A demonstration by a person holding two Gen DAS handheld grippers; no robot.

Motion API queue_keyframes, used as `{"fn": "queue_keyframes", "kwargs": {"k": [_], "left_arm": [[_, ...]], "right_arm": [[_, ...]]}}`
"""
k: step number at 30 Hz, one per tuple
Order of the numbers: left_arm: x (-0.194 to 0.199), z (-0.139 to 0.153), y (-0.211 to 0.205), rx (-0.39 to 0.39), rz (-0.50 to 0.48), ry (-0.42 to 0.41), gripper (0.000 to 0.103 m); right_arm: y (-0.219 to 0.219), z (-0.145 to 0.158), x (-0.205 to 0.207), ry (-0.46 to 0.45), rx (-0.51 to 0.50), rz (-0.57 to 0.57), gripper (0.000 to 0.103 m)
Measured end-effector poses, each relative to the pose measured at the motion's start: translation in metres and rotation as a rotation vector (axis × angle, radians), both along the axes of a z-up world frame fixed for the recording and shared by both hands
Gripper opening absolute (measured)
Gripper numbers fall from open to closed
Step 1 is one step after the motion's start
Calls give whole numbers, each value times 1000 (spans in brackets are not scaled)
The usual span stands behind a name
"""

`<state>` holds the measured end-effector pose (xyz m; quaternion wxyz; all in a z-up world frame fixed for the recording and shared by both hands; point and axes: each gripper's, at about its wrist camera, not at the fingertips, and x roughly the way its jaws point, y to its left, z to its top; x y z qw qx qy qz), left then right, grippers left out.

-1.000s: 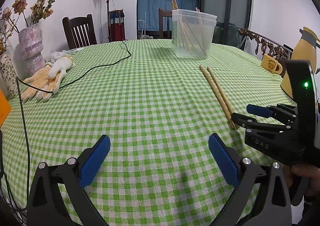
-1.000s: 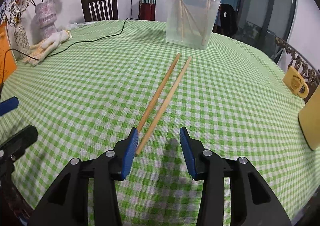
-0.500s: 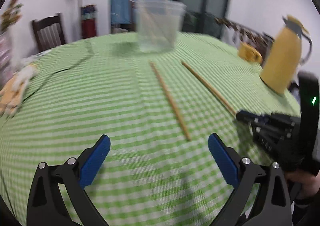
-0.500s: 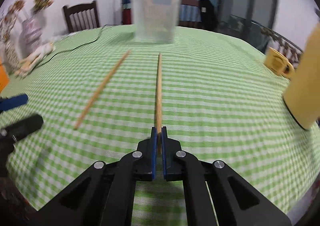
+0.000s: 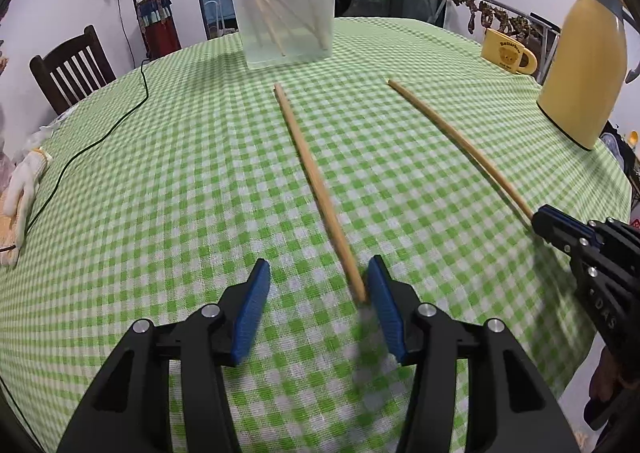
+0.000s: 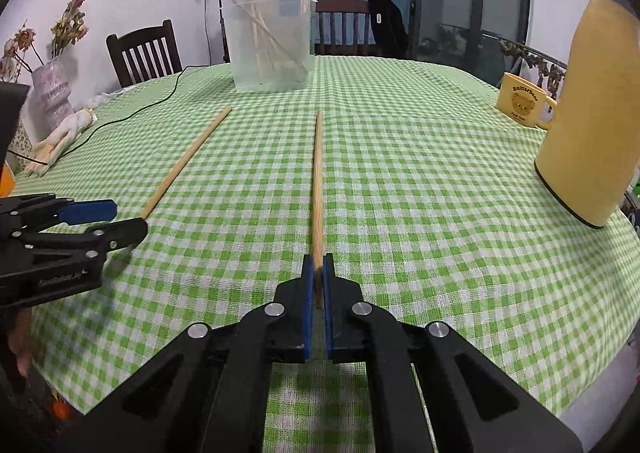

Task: Organize utensils
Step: 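Close the left tool on the last chopstick while the right tool holds its chopstick, then lift and carry both held chopsticks toward the clear plastic box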

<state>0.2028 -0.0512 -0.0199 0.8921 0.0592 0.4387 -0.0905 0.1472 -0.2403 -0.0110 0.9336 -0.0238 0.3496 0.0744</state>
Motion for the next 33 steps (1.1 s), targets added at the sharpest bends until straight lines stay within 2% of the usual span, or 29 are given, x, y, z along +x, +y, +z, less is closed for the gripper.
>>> {"fn": "queue_keyframes", "kwargs": {"k": [2, 3, 4, 5, 6, 15, 18, 24, 28, 33], "left_arm": [[0, 0, 0, -5, 5, -3, 47], [-1, 1, -1, 0, 3, -8, 37], [-2, 2, -2, 10, -5, -12, 16], [-2, 2, -3, 29, -4, -16, 4], [-4, 2, -4, 43, -7, -24, 4], [-17, 12, 19, -33, 25, -44, 2], [-29, 33, 26, -28, 27, -107, 2], [-44, 76, 38, -68, 15, -202, 1], [-44, 92, 46, -81, 22, -224, 1], [-48, 120, 55, -99, 31, -269, 1]], "right_arm": [[0, 1, 0, -2, 6, 3, 5], [-1, 0, -2, -3, 8, 2, 5], [-2, 0, -2, 0, 10, 7, 5], [-2, 0, -3, 0, 13, 8, 5], [-2, 0, -4, -1, 15, 10, 5], [-1, 16, -11, -39, 15, 39, 5], [4, 30, -15, -71, 8, 56, 5], [10, 63, -22, -155, -8, 85, 3], [12, 86, -25, -212, -22, 99, 2], [12, 101, -24, -251, -41, 111, 2]]}}
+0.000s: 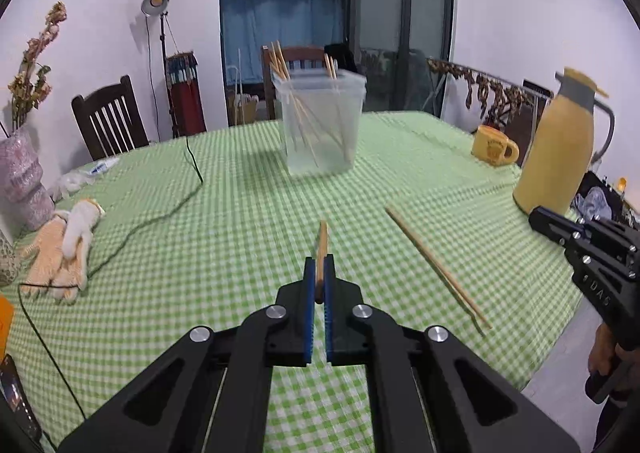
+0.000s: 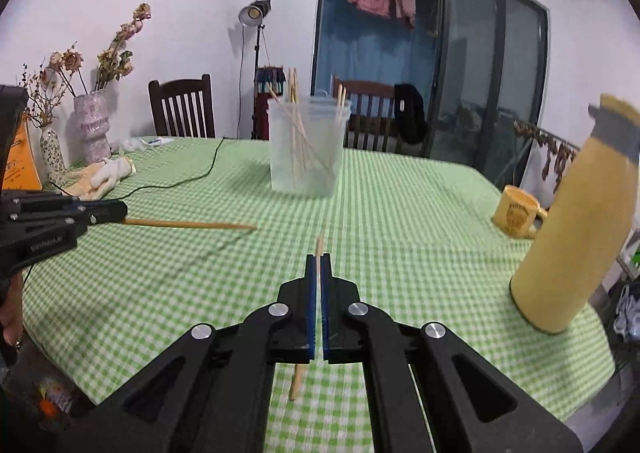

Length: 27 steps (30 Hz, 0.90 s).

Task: Organize utensils
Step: 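Lift and carry both held chopsticks toward the clear plastic box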

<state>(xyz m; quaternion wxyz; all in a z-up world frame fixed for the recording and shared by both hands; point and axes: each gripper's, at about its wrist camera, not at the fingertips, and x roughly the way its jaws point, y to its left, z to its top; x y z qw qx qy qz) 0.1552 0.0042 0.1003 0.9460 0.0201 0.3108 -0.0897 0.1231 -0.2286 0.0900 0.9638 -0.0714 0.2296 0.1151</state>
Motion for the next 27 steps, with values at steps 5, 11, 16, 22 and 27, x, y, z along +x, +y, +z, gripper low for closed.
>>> {"fn": "queue_keyframes", "kwargs": {"k": [5, 11, 16, 22, 27], "left_arm": [[-3, 15, 9, -12, -2, -24, 1], [1, 15, 11, -15, 7, -20, 1], [1, 16, 10, -17, 11, -25, 0], [-1, 20, 11, -13, 12, -34, 1], [2, 28, 11, 5, 2, -40, 0]], "right_arm": [[-14, -36, 8, 117, 46, 12, 5], [-21, -99, 12, 229, 55, -15, 53], [-10, -112, 12, 224, 19, -28, 27], [3, -109, 5, 220, -26, -11, 5], [3, -71, 7, 164, -4, 29, 5]]}}
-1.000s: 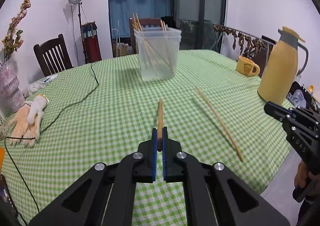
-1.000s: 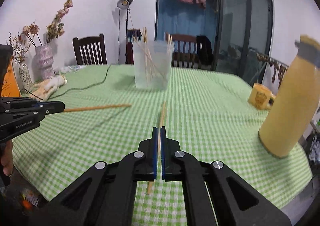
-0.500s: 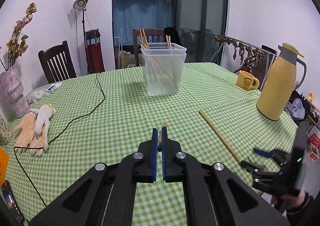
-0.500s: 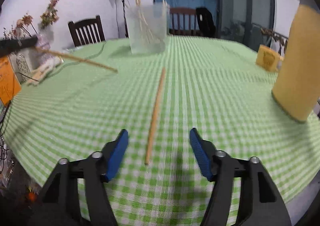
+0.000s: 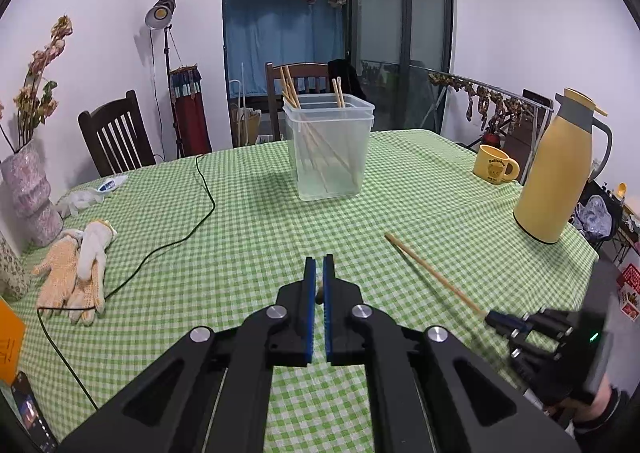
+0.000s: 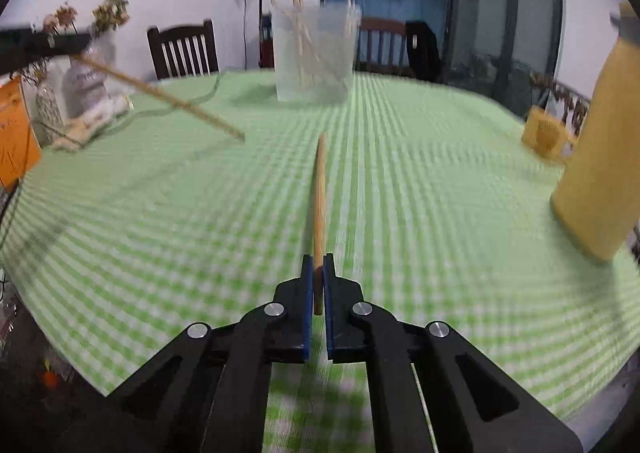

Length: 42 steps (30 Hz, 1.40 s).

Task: Organize utensils
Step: 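Lift and carry both held chopsticks toward the clear plastic box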

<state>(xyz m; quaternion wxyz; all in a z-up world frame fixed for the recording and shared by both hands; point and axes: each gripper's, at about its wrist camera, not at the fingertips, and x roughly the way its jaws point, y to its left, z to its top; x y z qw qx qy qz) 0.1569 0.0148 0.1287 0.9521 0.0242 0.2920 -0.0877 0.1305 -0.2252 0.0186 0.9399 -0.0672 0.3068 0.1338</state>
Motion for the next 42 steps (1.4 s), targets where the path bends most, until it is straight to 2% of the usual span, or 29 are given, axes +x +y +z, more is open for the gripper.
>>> {"fn": "queue_keyframes", "kwargs": {"k": [3, 8, 12, 17, 23, 30, 34, 37, 39, 42], "left_arm": [[1, 9, 2, -13, -13, -7, 0], [14, 30, 0, 13, -42, -25, 0], [40, 49, 1, 3, -86, -8, 0], [74, 65, -4, 42, -100, -4, 0], [129, 79, -8, 15, -117, 34, 0], [166, 84, -14, 0, -124, 49, 0], [184, 87, -12, -44, -136, 84, 0], [195, 104, -12, -51, -152, 63, 0], [202, 128, -13, -64, -179, 44, 0], [205, 172, -17, -72, -212, -18, 0]], "right_arm": [[1, 38, 7, -64, 9, 19, 5], [3, 93, 27, -130, 20, 52, 5], [5, 125, 53, -132, 1, 84, 5], [7, 147, 98, -71, 24, 107, 5], [15, 164, 152, 8, 43, 143, 5], [20, 168, 183, 43, 20, 157, 5], [24, 172, 193, 37, 5, 162, 5], [19, 184, 198, 27, 28, 169, 5], [15, 201, 201, 8, 49, 182, 5], [9, 246, 208, -56, 72, 189, 5]]}}
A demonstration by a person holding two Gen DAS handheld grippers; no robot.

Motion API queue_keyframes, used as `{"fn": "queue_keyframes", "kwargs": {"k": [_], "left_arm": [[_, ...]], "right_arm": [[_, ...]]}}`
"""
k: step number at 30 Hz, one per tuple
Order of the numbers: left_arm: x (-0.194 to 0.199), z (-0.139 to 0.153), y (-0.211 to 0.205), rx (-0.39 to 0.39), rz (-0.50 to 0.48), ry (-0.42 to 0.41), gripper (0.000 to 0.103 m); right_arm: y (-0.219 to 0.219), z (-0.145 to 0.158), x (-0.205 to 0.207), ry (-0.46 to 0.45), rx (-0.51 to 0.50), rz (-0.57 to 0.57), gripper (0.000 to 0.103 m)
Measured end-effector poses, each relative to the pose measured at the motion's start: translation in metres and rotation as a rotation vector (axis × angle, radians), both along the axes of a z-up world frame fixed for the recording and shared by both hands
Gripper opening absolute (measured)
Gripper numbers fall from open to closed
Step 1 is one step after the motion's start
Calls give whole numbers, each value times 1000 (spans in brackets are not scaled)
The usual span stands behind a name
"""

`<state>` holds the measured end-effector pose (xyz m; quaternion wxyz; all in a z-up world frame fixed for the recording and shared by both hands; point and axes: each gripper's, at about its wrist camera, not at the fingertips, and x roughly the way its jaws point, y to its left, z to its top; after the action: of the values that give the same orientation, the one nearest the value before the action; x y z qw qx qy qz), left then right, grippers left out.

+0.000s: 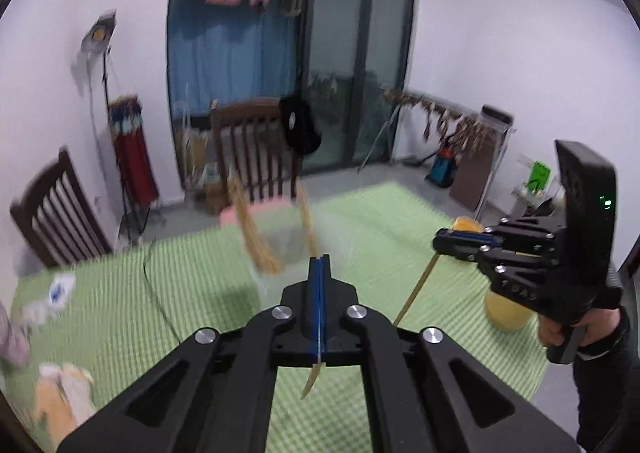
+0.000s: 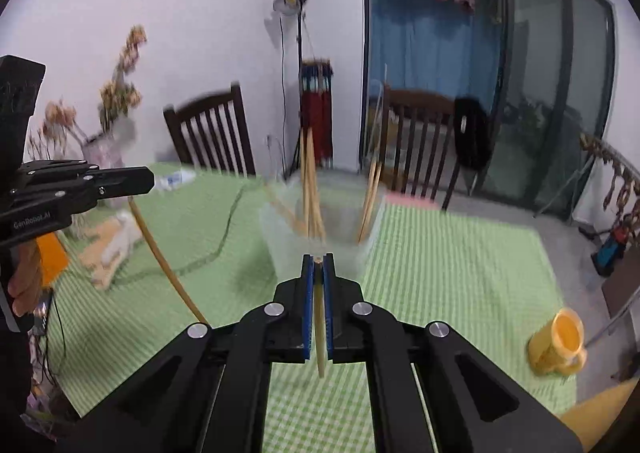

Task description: Organize utensils

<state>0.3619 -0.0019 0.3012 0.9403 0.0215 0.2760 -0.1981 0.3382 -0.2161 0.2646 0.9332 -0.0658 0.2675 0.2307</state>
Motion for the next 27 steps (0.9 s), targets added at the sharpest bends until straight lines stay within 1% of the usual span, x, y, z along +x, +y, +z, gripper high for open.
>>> {"fn": "queue_keyframes", "kwargs": {"k": [1, 3, 5, 7, 8, 9, 10, 11, 12, 13, 14, 15, 16, 18, 20, 21, 22, 23, 24, 25, 26, 27], "left_arm": [[2, 22, -3, 0, -13, -30, 0], [8, 58, -9, 4, -32, -78, 0], [17, 81, -11, -11, -29, -102, 0], [29, 86, -10, -39, -24, -102, 0], [33, 81, -9, -44, -22, -101, 0], [36, 67, -9, -46, -33, -95, 0], [36, 51, -10, -38, -67, -78, 0], [38, 30, -11, -20, -110, -43, 0], [38, 5, -14, 7, -139, 5, 4], [33, -39, -18, 58, -145, 82, 19], [31, -63, -19, 74, -150, 122, 27], [26, -103, -24, 89, -164, 195, 36], [22, -128, -28, 87, -175, 250, 39], [18, -192, -41, 55, -169, 425, 39], [14, -228, -49, -6, -160, 505, 40], [14, -247, -56, -2, -133, 536, 40], [15, -257, -59, 15, -97, 541, 40], [16, -264, -58, 14, -64, 546, 41], [15, -270, -56, 0, -34, 548, 44], [11, -271, -57, -14, -15, 526, 51], [8, -271, -59, -8, -26, 499, 59], [1, -269, -67, 30, -60, 453, 63]], "right_arm": [[0, 20, 3, -28, 3, 1, 5], [1, 50, 10, -68, 4, 5, 5], [5, 79, 19, -118, -2, -6, 5], [10, 94, 33, -144, -13, -14, 5], [10, 96, 39, -148, -11, -24, 5], [8, 96, 43, -146, 2, -27, 5], [2, 90, 46, -142, 15, -32, 5], [-3, 82, 46, -145, 9, -41, 5], [-6, 75, 45, -148, 0, -48, 5], [-14, 60, 41, -158, -25, -68, 5], [-19, 49, 38, -159, -36, -78, 5], [-28, 35, 34, -153, -34, -91, 5], [-37, 22, 30, -145, -33, -106, 5], [-53, -5, 18, -126, -19, -128, 5], [-62, -18, 11, -105, -1, -138, 5], [-66, -24, 6, -99, 4, -144, 5], [-70, -32, 0, -88, 13, -146, 5], [-72, -36, -5, -83, 15, -143, 5], [-72, -37, -10, -82, 17, -139, 5], [-75, -41, -16, -75, 28, -128, 5], [-76, -43, -19, -71, 30, -116, 5], [-77, -45, -23, -72, 30, -106, 5]]}}
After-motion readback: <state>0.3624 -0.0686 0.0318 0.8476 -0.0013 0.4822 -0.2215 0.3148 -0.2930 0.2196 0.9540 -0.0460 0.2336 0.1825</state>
